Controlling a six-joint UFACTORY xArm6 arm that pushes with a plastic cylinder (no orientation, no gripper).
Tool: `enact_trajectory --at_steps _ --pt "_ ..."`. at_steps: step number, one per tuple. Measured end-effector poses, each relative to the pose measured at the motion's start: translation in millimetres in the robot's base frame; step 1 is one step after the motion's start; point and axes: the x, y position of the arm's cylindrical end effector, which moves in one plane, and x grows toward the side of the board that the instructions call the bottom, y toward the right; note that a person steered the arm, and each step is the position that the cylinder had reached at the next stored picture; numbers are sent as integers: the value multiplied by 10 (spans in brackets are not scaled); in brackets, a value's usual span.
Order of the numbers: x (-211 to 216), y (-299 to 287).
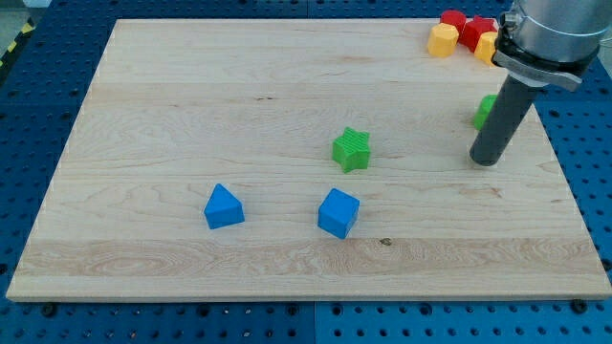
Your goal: Slide the green circle right and then left
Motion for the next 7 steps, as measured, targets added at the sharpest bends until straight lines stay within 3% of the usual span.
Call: enact_trajectory --at_steps 2,3,4,6,7 --pt "-162 798" --pt "-567 948" --pt "-872 895" --pt "-591 225" --pt "-568 183"
